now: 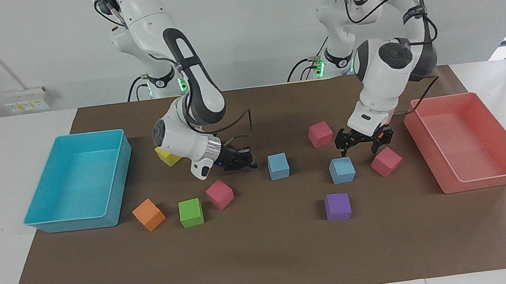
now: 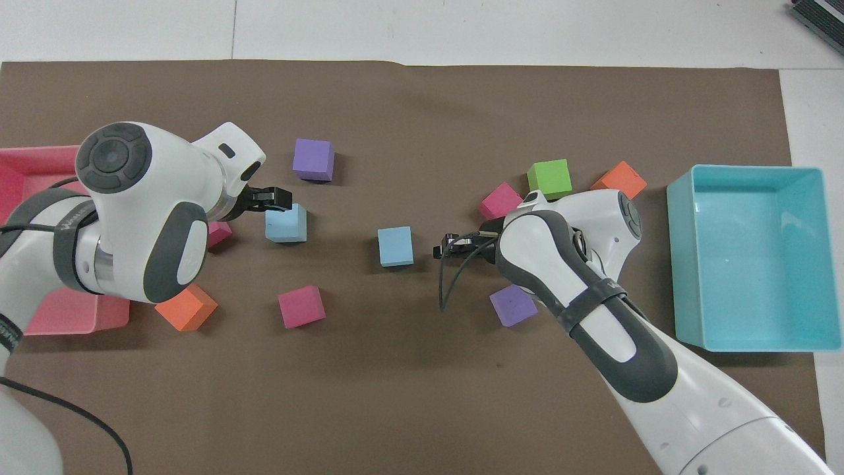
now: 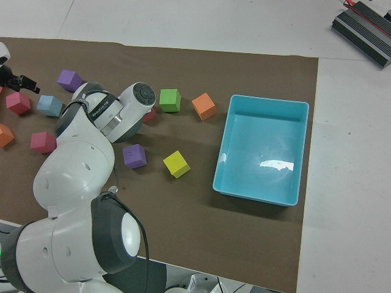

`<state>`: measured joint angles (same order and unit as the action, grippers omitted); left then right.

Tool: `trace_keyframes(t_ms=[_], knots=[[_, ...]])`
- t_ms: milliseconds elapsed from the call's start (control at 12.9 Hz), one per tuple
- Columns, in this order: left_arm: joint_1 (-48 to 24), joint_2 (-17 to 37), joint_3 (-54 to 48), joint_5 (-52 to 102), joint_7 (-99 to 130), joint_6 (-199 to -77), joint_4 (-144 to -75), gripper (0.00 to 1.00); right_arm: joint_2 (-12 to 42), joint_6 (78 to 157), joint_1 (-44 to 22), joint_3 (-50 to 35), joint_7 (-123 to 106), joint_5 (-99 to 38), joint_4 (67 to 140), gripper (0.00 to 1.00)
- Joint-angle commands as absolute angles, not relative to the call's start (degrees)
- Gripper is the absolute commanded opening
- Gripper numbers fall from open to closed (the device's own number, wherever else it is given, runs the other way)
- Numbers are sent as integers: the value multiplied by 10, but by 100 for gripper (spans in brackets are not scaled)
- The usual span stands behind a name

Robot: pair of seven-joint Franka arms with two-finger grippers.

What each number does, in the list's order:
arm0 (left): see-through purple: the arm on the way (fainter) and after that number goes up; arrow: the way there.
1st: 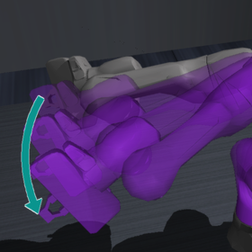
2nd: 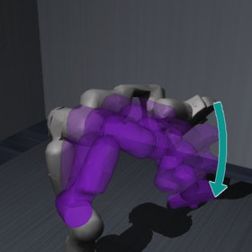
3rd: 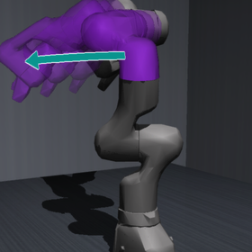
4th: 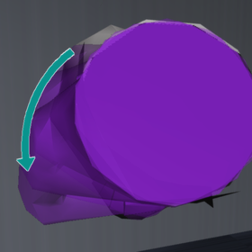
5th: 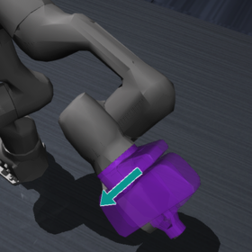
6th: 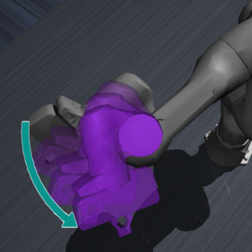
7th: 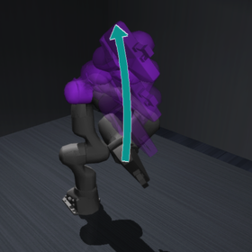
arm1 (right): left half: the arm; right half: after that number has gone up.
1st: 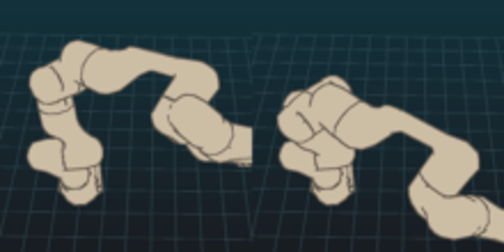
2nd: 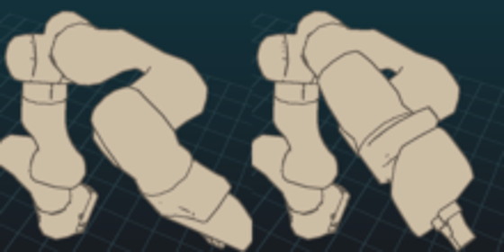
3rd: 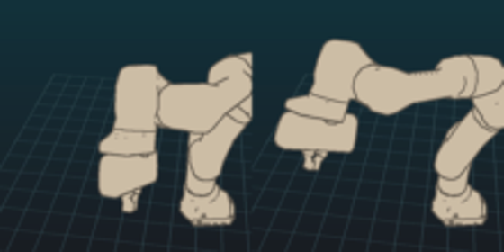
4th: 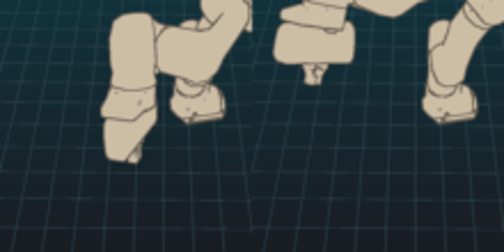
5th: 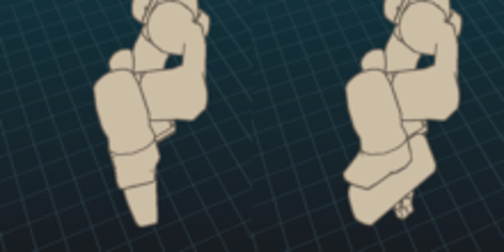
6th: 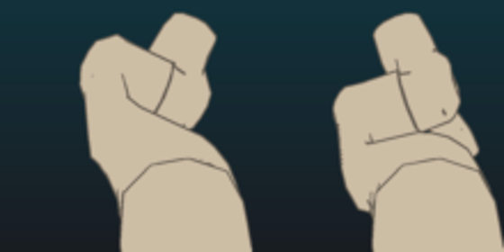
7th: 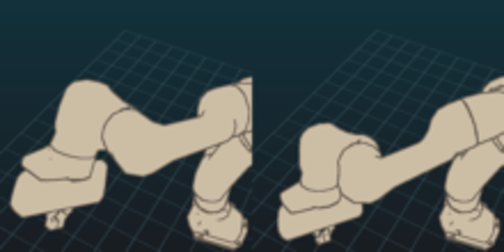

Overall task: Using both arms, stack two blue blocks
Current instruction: 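Grasp the second light blue cube with the left gripper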

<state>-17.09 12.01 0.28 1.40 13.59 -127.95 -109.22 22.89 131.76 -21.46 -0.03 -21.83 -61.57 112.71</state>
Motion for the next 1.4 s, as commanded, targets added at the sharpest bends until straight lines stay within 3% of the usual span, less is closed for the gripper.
trace_keyframes(t_ms=[0, 1319], knots=[[-191, 139, 11, 5, 163, -1321, -1104, 100, 229, 1332, -215, -4, -243, -644, 1134, 0], [-213, 185, 11, 5, 198, -1385, -1138, 100, 232, 1333, -221, -4, -257, -662, 1139, 0]])
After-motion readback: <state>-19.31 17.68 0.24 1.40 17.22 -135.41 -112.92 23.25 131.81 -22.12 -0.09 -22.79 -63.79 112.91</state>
